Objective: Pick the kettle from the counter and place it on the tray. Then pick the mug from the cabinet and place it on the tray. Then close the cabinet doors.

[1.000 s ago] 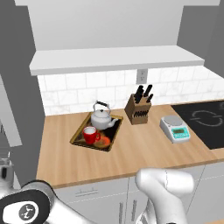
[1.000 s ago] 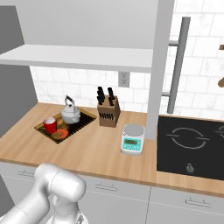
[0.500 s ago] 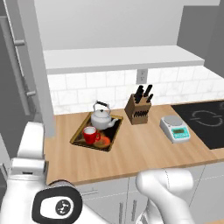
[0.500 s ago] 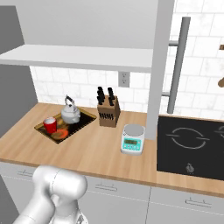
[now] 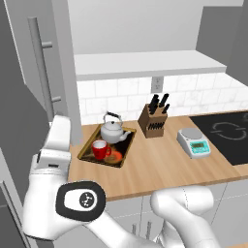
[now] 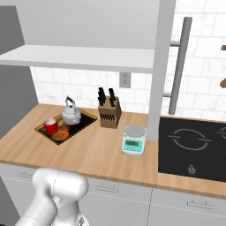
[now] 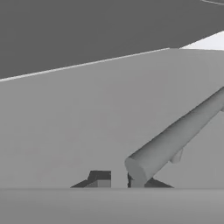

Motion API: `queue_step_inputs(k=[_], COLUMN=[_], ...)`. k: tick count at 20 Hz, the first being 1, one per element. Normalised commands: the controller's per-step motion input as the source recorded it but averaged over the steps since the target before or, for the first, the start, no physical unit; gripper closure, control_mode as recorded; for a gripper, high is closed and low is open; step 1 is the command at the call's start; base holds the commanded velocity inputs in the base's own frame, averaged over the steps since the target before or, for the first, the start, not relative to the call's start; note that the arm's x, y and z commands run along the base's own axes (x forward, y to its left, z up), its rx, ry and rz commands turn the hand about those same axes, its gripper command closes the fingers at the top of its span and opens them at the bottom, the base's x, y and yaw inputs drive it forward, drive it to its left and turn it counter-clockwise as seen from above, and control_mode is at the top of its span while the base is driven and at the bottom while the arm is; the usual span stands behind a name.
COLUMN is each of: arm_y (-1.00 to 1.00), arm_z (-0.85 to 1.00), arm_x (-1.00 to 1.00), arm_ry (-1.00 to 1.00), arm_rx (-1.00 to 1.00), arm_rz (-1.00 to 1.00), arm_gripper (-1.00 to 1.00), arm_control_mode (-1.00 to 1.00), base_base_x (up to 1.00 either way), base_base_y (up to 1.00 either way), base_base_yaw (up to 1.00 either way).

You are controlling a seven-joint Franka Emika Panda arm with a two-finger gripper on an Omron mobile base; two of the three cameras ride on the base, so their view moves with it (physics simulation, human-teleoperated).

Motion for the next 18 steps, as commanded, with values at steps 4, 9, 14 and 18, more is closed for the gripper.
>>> queue_step_inputs(k=[4,9,14,18], arm_y=[0.00,0.00,-0.09,-0.37], arm_z=[-0.37,-0.42,-0.48,-0.35], arm_x=[0.80,0.75,0.91,0.95], arm_ry=[0.11,0.00,0.00,0.00], arm_rx=[0.07,0.09,0.12,0.17], arm_rz=[0.01,0.00,0.03,0.10], arm_gripper=[1.00,1.00,1.00,1.00], arm_control_mode=[-1.00,-1.00,-1.00,-1.00], base_base_x=[0.00,0.00,0.00,0.00], base_base_y=[0.00,0.00,0.00,0.00], base_base_yaw=[0.00,0.00,0.00,0.00])
